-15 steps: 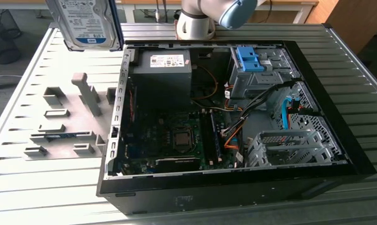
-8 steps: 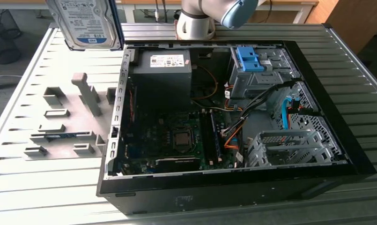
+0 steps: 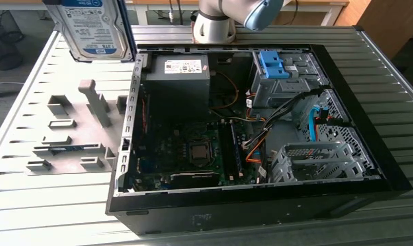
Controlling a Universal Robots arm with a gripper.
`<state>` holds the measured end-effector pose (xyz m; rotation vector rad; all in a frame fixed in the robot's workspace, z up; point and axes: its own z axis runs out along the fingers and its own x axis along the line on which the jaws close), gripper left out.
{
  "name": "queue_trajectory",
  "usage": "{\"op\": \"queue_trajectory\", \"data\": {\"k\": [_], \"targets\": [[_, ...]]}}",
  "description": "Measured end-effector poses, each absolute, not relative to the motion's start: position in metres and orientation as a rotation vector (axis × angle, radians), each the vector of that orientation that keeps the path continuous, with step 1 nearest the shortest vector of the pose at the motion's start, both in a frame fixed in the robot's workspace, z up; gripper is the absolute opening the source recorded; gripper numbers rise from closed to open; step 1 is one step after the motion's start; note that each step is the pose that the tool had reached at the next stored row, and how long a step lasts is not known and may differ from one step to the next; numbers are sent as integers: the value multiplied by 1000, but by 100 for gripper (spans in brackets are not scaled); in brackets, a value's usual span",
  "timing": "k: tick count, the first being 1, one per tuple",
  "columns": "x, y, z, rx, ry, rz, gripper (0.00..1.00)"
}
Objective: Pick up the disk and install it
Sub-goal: 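Pick up the disk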
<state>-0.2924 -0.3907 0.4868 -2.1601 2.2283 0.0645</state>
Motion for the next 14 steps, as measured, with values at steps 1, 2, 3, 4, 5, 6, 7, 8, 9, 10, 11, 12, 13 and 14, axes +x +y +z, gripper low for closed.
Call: {"op": "queue_trajectory", "data": {"k": [1, 2, 3, 4, 5, 6, 7, 8, 9, 10, 11, 12, 13, 14], "targets": [[-291, -391, 487, -2160, 2228, 65, 36], [-290, -391, 487, -2160, 2228, 65, 36], [-289, -391, 487, -2160, 2228, 65, 36], [-289, -391, 487, -2160, 2228, 65, 36], [-289, -391, 487, -2160, 2229, 65, 36], [-289, -391, 487, -2160, 2228, 65, 36], [-289, -392, 487, -2160, 2228, 65, 36], [-289, -392, 487, -2160, 2228, 65, 36], [-289, -392, 487, -2160, 2228, 65, 36], [-288, -392, 487, -2160, 2228, 65, 36], [-288, -392, 487, -2160, 2228, 65, 36], [-287, -392, 487, -2160, 2228, 65, 36], [-287, -392, 487, -2160, 2228, 65, 36], [-286, -392, 487, -2160, 2228, 65, 36]]}}
